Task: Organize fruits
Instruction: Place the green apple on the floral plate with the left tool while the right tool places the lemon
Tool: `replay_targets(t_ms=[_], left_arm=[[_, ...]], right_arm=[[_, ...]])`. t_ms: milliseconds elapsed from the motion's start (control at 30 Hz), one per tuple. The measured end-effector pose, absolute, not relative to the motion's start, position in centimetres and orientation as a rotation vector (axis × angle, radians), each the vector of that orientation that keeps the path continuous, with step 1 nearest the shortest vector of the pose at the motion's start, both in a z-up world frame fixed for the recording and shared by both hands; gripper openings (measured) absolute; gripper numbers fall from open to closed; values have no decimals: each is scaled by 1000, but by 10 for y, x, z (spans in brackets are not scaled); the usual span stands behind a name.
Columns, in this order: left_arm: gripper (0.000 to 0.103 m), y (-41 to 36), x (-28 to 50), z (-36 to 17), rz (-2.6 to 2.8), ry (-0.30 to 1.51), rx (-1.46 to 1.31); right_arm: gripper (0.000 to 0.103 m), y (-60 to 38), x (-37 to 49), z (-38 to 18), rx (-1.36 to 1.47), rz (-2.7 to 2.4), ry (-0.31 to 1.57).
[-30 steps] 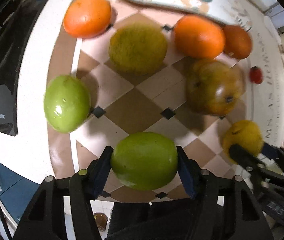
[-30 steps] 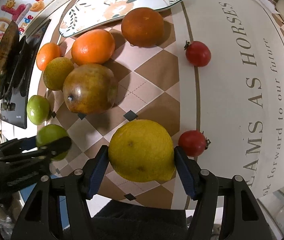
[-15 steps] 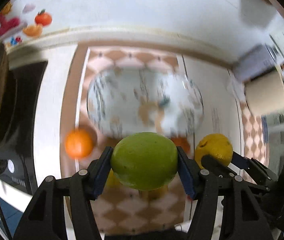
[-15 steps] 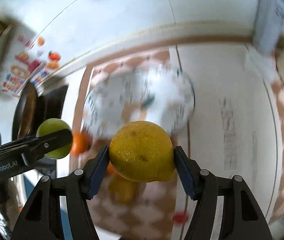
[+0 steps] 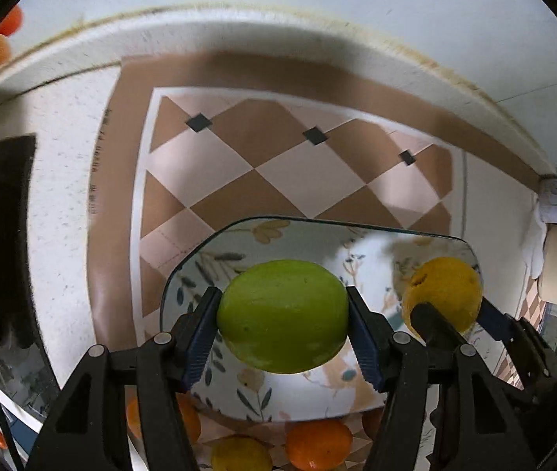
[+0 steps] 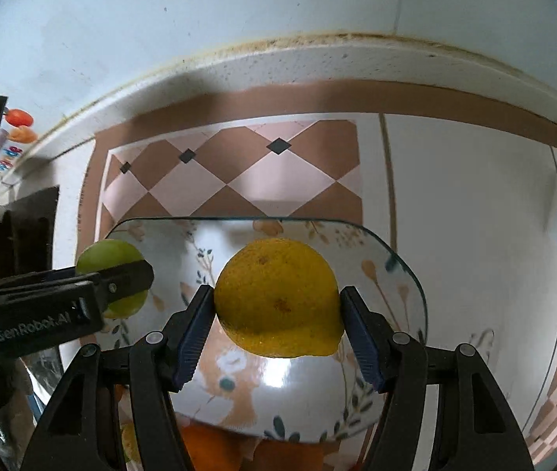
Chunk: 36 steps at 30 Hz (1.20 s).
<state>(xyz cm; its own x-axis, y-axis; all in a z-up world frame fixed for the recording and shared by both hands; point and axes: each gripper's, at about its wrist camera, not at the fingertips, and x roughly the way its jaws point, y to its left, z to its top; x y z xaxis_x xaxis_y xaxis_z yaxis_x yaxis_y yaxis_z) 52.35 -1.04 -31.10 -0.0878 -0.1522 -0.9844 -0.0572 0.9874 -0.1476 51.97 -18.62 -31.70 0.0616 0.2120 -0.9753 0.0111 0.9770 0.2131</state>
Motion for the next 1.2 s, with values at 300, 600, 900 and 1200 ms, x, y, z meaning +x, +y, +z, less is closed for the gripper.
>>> replay_targets(t_ms=[300, 600, 900, 1200], left_arm=[[60, -9, 534, -333, -64, 1707, -149], [88, 10, 543, -324, -62, 1678, -173], [88, 27, 501, -291, -6, 1560, -72], [88, 32, 419, -241, 52, 1413, -7]], right_arm=[[75, -189, 531, -317, 155, 174, 1538], [94, -205, 520, -310, 239, 132, 1547], [94, -206, 473, -285, 185, 83, 1508], [94, -200, 414, -256, 129, 55, 1445]])
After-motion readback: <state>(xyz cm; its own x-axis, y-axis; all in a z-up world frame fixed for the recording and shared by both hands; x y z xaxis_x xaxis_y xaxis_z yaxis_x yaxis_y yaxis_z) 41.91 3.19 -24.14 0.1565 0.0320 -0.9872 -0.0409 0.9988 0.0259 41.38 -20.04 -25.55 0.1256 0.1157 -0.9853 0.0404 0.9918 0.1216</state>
